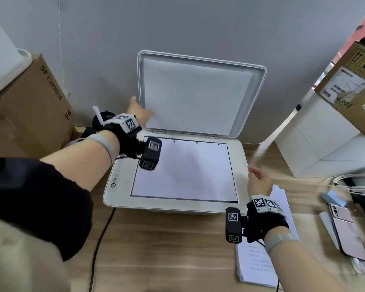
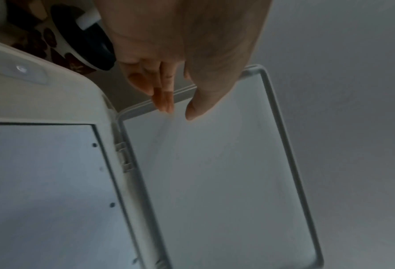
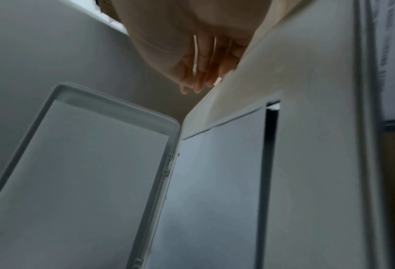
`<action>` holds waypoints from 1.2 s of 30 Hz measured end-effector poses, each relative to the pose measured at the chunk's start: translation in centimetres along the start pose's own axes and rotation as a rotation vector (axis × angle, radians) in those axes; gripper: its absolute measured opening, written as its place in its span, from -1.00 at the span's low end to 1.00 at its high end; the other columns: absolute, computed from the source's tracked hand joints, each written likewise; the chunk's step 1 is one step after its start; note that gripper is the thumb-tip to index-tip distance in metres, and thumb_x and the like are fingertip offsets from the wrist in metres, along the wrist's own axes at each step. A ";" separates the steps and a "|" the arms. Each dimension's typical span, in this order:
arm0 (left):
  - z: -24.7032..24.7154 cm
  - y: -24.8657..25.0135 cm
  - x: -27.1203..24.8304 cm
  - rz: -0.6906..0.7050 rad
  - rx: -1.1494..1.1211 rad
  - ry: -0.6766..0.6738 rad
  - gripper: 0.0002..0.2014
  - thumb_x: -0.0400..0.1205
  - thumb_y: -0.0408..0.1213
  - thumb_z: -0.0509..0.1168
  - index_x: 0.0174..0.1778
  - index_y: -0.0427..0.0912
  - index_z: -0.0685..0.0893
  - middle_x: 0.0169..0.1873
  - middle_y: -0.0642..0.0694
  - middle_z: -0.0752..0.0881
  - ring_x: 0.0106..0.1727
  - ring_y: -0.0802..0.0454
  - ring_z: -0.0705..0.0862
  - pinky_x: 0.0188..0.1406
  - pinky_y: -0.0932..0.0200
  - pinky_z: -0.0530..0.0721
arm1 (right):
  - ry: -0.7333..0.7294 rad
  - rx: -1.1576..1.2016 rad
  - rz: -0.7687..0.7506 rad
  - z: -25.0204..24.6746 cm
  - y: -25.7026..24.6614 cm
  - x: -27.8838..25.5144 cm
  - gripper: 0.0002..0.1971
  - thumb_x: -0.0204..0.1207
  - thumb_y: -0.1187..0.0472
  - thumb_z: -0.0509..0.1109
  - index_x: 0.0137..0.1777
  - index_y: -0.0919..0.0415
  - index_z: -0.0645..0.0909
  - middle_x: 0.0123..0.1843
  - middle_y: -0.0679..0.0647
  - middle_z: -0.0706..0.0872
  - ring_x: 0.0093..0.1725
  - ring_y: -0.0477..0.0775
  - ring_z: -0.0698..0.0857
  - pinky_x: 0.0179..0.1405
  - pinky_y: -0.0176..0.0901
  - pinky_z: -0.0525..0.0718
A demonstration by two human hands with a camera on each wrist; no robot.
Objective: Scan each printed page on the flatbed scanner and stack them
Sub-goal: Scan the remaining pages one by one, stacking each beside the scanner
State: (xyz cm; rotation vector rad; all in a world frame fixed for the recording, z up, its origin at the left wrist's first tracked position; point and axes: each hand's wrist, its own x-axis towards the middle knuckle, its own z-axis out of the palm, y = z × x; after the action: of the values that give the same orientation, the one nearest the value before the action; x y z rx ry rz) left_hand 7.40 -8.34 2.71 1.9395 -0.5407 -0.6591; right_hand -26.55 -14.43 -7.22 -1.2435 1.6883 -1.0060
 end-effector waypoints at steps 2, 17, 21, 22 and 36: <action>0.0 1.2 1.1 -0.092 -0.190 -0.026 -0.50 0.70 -0.36 0.13 0.53 0.08 0.20 -0.32 -0.11 0.70 -0.44 0.07 0.63 -0.49 0.26 0.51 | 0.017 0.042 0.042 -0.1 -0.2 0.3 -0.72 0.50 0.41 0.24 0.04 0.14 0.71 -0.06 0.05 0.70 -0.07 0.04 0.61 -0.02 -0.23 0.52; -3.0 0.5 -3.6 0.093 -0.545 0.294 -0.71 0.63 -0.43 -0.04 -0.33 -0.15 0.49 -0.44 -0.18 0.60 -0.79 0.23 0.48 -0.78 0.39 0.33 | 0.063 0.572 0.173 -1.7 -2.6 0.4 -0.79 0.53 0.35 0.19 -0.26 0.13 0.58 -0.64 -0.09 0.66 -0.65 -0.16 0.56 -0.65 -0.36 0.38; -3.9 -2.3 -5.8 0.106 -0.562 0.222 -0.73 0.63 -0.35 0.01 -0.30 -0.25 0.56 -0.61 -0.14 0.65 -0.75 0.16 0.56 -0.76 0.36 0.38 | -0.039 0.637 0.153 -2.2 -3.0 -0.6 -0.72 0.62 0.17 0.11 -0.23 0.18 0.59 -0.61 -0.06 0.66 -0.60 -0.12 0.57 -0.58 -0.32 0.37; -4.0 -3.2 -6.1 0.103 -0.551 0.198 -0.72 0.63 -0.33 0.02 -0.31 -0.23 0.58 -0.69 -0.10 0.65 -0.75 0.14 0.56 -0.75 0.36 0.36 | -0.065 0.643 0.144 -2.4 -3.0 -0.9 -0.68 0.64 0.12 0.08 -0.22 0.18 0.59 -0.59 -0.06 0.67 -0.59 -0.12 0.58 -0.58 -0.32 0.38; -6.6 -12.6 -6.9 -0.034 0.023 0.194 -0.79 0.65 -0.32 0.16 -0.07 -0.24 0.71 -0.28 -0.14 0.78 -0.19 -0.09 0.70 -0.28 0.20 0.54 | -0.008 -0.004 0.036 -3.5 -0.2 -4.1 -0.81 0.55 0.26 0.23 -0.30 0.18 0.53 -0.38 0.05 0.47 -0.21 0.12 0.38 -0.35 -0.14 0.33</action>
State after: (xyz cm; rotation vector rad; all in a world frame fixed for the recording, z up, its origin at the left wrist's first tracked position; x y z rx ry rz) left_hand 7.64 5.59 -4.68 2.0114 -0.3968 -0.4810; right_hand -28.89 -9.96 -5.20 -1.2137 1.7016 -0.9758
